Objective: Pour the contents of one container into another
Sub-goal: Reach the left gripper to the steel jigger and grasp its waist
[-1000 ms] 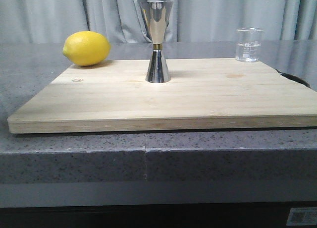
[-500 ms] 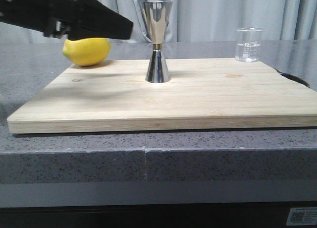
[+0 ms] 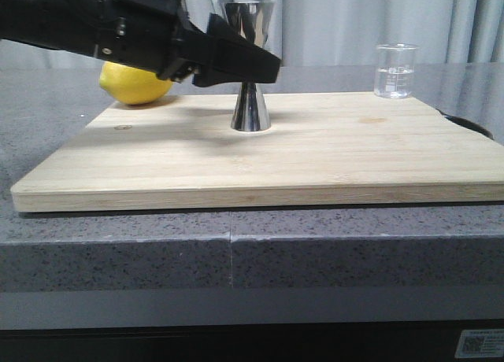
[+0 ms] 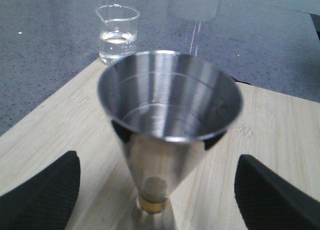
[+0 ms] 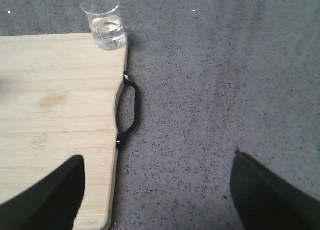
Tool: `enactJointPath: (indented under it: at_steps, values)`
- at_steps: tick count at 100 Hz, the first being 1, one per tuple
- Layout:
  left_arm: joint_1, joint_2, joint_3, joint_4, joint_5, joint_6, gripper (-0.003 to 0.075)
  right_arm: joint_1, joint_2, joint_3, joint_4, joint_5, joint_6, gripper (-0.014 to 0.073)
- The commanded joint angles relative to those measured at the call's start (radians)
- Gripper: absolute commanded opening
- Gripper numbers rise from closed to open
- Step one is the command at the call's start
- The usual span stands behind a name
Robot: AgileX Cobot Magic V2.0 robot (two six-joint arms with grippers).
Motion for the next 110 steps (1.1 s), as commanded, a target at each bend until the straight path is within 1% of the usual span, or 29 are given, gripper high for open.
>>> enactJointPath:
  at_steps: [1,15,29,43,62,73,90,110]
  values:
    - [-0.016,-0.030,-0.048,-0.065,0.055,0.003,0.0577,-0.006,0.000,-0.036,0.005,-0.073,-0.004,0.0542]
    - [-0.016,-0.026,-0.052,-0.075,0.050,0.003,0.0543,-0.006,0.000,-0.036,0.005,-0.073,-0.004,0.0542]
    - [-0.016,-0.026,-0.052,-0.075,0.050,0.003,0.0485,-0.006,0.000,-0.036,0.005,-0.073,-0.004,0.0542]
    - [-0.016,-0.026,-0.052,-0.075,0.050,0.003,0.0391,-0.006,0.000,-0.036,0.005,-0.073,-0.004,0.0542]
    - [-0.016,-0.026,-0.052,-0.075,0.050,0.003,0.0238,-0.006,0.000,-0.036,0.005,-0.073,-0.004,0.0542]
    - [-0.016,-0.026,-0.052,-0.075,0.050,0.003,0.0171,-0.006,0.000,-0.036,0.005,-0.073,-0.004,0.0542]
    - [-0.016,-0.026,-0.052,-0.075,0.050,0.003,0.0106,-0.006,0.000,-0.036,0.005,-0.073,-0.004,0.0542]
    - [-0.016,-0.026,-0.052,-0.075,0.050,0.003,0.0060,-0.004,0.003,-0.059,0.005,-0.059,-0.027,0.0542]
